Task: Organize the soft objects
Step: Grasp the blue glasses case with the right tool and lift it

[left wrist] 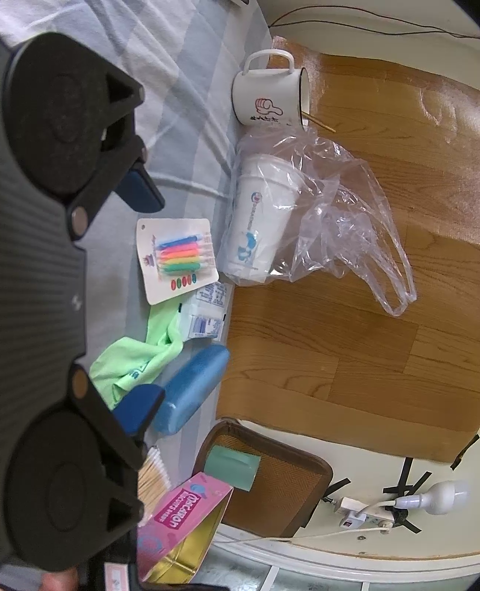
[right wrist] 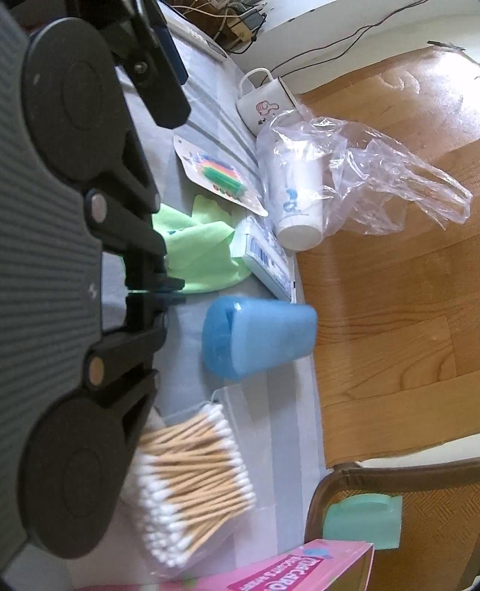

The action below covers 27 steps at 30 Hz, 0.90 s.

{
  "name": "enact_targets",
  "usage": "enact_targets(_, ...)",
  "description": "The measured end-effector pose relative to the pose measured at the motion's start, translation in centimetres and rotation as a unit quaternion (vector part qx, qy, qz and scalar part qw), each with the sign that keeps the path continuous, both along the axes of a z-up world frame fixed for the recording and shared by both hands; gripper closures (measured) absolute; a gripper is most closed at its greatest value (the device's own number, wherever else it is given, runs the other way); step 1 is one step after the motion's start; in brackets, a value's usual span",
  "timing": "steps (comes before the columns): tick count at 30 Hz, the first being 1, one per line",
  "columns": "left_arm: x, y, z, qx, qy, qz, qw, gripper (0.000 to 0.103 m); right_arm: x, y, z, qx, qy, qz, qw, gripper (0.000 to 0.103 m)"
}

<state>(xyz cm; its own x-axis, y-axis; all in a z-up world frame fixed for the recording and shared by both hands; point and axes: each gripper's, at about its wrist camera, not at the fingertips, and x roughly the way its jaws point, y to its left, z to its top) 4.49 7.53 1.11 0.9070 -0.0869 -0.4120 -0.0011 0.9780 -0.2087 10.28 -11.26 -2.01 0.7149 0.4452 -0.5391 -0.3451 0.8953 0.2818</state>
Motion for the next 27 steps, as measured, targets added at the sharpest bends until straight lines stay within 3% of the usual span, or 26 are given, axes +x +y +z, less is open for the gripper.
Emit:
enact_targets(6,0.1,0.8,0.0,-0.02,0.006,0.011,0.9997,0.001,-2.4,-0.3,0.4,-0.026,-0.025,0.025,0.999,0.095)
enact_targets(11,0.1,0.7,-0.1,-0.019,0.007,0.009,0.9998,0.001,-4.1,-0.2,2.4,-0.04,-0.107,0.037,0.993,0.092)
enact_targets(12,0.1,0.7,-0.1,-0.016,0.006,0.009,0.9998,0.001,-4.0,0.1,2.7,-0.046,-0.121,0.036,0.991,0.088)
enact_targets(14,0.1,0.6,-0.1,-0.015,0.005,0.008,0.9998,0.001,-3.1,0.6,3.1,-0.061,-0.134,0.032,0.989,0.059)
enact_targets(16,0.1,0.6,-0.1,-0.016,0.004,0.008,0.9998,0.001,-1.9,0.9,3.2,-0.069,-0.142,0.023,0.987,0.048)
enact_targets(20,0.1,0.4,0.0,-0.011,-0.001,0.005,0.9999,0.001,1.5,2.4,2.6,-0.122,-0.145,0.005,0.982,0.047)
enact_targets(23,0.0,0.0,0.0,-0.002,-0.006,-0.002,1.0,0.001,4.8,3.1,1.2,-0.162,-0.103,-0.005,0.981,0.047)
enact_targets(27,0.1,0.2,0.1,-0.006,-0.006,-0.004,1.0,0.001,4.8,2.8,1.1,-0.175,-0.101,0.007,0.979,0.048)
